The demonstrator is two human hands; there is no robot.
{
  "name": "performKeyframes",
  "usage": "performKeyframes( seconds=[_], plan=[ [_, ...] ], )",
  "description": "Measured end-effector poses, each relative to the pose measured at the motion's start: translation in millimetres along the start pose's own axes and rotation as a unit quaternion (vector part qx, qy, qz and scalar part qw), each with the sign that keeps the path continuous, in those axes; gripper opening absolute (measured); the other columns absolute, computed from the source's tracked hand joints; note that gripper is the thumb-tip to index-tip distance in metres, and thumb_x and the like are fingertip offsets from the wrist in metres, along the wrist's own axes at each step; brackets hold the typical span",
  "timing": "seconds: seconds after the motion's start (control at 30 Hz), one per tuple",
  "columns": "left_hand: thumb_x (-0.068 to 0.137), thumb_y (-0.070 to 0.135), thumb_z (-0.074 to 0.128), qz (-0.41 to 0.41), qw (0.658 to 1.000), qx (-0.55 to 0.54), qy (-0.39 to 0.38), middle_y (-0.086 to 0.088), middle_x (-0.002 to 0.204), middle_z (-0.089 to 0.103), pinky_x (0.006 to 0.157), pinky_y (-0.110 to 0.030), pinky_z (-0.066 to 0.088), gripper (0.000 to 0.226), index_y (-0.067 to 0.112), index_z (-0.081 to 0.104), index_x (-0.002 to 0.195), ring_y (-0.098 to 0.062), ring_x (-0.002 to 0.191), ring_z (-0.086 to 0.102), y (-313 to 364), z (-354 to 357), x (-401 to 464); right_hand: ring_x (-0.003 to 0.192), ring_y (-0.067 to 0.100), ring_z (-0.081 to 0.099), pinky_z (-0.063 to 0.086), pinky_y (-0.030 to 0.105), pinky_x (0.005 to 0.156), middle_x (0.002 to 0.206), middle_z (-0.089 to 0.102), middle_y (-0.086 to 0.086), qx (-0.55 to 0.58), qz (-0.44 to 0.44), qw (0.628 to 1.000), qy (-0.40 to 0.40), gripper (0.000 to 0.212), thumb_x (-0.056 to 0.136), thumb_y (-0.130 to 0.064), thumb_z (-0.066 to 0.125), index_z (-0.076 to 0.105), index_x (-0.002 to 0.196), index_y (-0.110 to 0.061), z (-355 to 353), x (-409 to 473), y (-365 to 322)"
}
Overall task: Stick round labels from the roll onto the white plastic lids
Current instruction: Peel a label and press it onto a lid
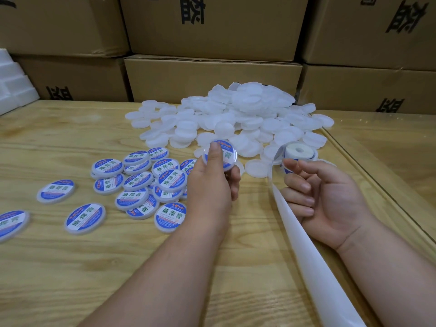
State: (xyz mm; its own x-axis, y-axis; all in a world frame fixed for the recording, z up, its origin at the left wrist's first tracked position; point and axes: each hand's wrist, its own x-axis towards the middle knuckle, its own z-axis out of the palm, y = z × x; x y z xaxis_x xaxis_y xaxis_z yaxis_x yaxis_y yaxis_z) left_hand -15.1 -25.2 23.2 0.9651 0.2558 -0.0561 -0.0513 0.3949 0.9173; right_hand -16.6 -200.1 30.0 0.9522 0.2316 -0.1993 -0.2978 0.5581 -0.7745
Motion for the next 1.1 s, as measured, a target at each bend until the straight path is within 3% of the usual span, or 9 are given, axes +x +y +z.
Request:
performKeyframes(
  seconds=[0.13, 0.27, 0.4, 0.47, 0.67, 0.77, 0.87, 1.0, 1.1],
  plan=[
    [0.103, 0.043, 0.052, -0.02, 0.997, -0.065, 0.043, 0.002, 0.069, 0.07, 0.041, -0.023, 0.036, 0.03, 0.02, 0.062, 0.087, -0.01, 0.045, 0.046, 0.8, -1.8, 7.6, 0.043, 0.009, 0.022, 0.019, 0.019, 0.032, 0.061, 0.027, -0.005, -0.003, -0.019, 0.999, 0.032, 0.012, 0.077, -0.023, 0.067, 0.063, 0.086, -0.018, 0.3, 1.1, -0.1],
    [0.1, 0.025, 0.062, -0.054, 0.984, -0.161, 0.061, 0.002, 0.083, 0.076, 0.042, -0.02, 0.038, 0.01, 0.016, 0.062, 0.101, -0.007, 0.05, 0.047, 1.9, -5.1, 12.6, 0.044, 0.009, 0.022, 0.019, 0.02, 0.033, 0.061, 0.027, -0.006, -0.002, -0.023, 0.999, 0.043, 0.013, 0.076, -0.023, 0.066, 0.061, 0.087, -0.019, 0.7, 0.9, 0.7],
    [0.097, 0.015, 0.065, -0.067, 0.975, -0.199, 0.065, 0.005, 0.096, 0.078, 0.045, -0.018, 0.039, 0.019, 0.01, 0.064, 0.116, -0.006, 0.056, 0.052, 2.3, -6.7, 15.0, 0.043, 0.009, 0.022, 0.019, 0.02, 0.033, 0.06, 0.027, -0.006, 0.003, -0.023, 0.999, 0.045, 0.013, 0.076, -0.023, 0.066, 0.059, 0.087, -0.018, 0.9, 1.2, 0.7],
    [0.095, 0.012, 0.067, -0.072, 0.973, -0.211, 0.061, 0.006, 0.104, 0.078, 0.048, -0.018, 0.039, 0.019, 0.012, 0.064, 0.114, -0.005, 0.058, 0.056, 2.3, -7.1, 15.4, 0.043, 0.009, 0.022, 0.019, 0.02, 0.033, 0.06, 0.027, -0.006, 0.006, -0.022, 0.999, 0.044, 0.013, 0.076, -0.023, 0.065, 0.059, 0.087, -0.018, 0.6, 1.1, 0.5],
    [0.101, 0.029, 0.06, -0.073, 0.97, -0.225, 0.056, 0.008, 0.101, 0.079, 0.048, -0.017, 0.041, 0.022, 0.018, 0.061, 0.12, -0.003, 0.054, 0.06, 1.5, -7.6, 18.0, 0.042, 0.009, 0.022, 0.02, 0.021, 0.033, 0.059, 0.026, -0.006, 0.012, -0.042, 0.998, 0.055, 0.005, 0.08, -0.02, 0.065, 0.06, 0.078, -0.019, -1.0, 2.3, 2.5],
    [0.102, 0.045, 0.053, -0.076, 0.974, -0.207, 0.056, 0.005, 0.096, 0.079, 0.048, -0.017, 0.042, 0.035, 0.016, 0.063, 0.119, -0.004, 0.053, 0.059, 1.2, -6.7, 18.3, 0.045, 0.011, 0.022, 0.021, 0.021, 0.036, 0.057, 0.028, -0.004, -0.116, -0.16, 0.969, 0.145, 0.026, 0.086, -0.02, 0.062, 0.056, 0.06, -0.025, -4.3, 4.0, 5.9],
    [0.098, 0.049, 0.058, -0.071, 0.981, -0.173, 0.048, 0.004, 0.093, 0.079, 0.048, -0.017, 0.043, 0.035, 0.017, 0.065, 0.112, -0.004, 0.052, 0.059, 0.9, -4.5, 16.8, 0.048, 0.012, 0.028, 0.028, 0.022, 0.041, 0.055, 0.037, -0.008, -0.307, -0.245, 0.898, 0.201, 0.013, 0.079, -0.03, 0.064, 0.064, 0.067, -0.025, -0.9, 2.2, 13.1],
    [0.098, 0.04, 0.064, -0.05, 0.987, -0.149, 0.03, 0.004, 0.093, 0.079, 0.053, -0.019, 0.045, 0.021, 0.022, 0.066, 0.109, -0.007, 0.061, 0.063, 2.4, -4.5, 12.9, 0.046, 0.008, 0.031, 0.031, 0.017, 0.041, 0.053, 0.041, -0.009, -0.368, -0.272, 0.871, 0.18, 0.017, 0.09, -0.018, 0.065, 0.067, 0.074, -0.023, -1.4, 3.4, 20.6],
    [0.099, 0.023, 0.061, 0.028, 0.999, -0.017, 0.02, 0.009, 0.096, 0.078, 0.063, -0.018, 0.049, 0.014, 0.028, 0.067, 0.111, -0.004, 0.078, 0.069, -3.8, -1.1, 7.8, 0.046, 0.008, 0.031, 0.03, 0.017, 0.04, 0.053, 0.041, -0.008, -0.358, -0.271, 0.874, 0.187, 0.021, 0.091, -0.018, 0.065, 0.069, 0.072, -0.026, -2.2, 4.4, 19.2]
  ],
)
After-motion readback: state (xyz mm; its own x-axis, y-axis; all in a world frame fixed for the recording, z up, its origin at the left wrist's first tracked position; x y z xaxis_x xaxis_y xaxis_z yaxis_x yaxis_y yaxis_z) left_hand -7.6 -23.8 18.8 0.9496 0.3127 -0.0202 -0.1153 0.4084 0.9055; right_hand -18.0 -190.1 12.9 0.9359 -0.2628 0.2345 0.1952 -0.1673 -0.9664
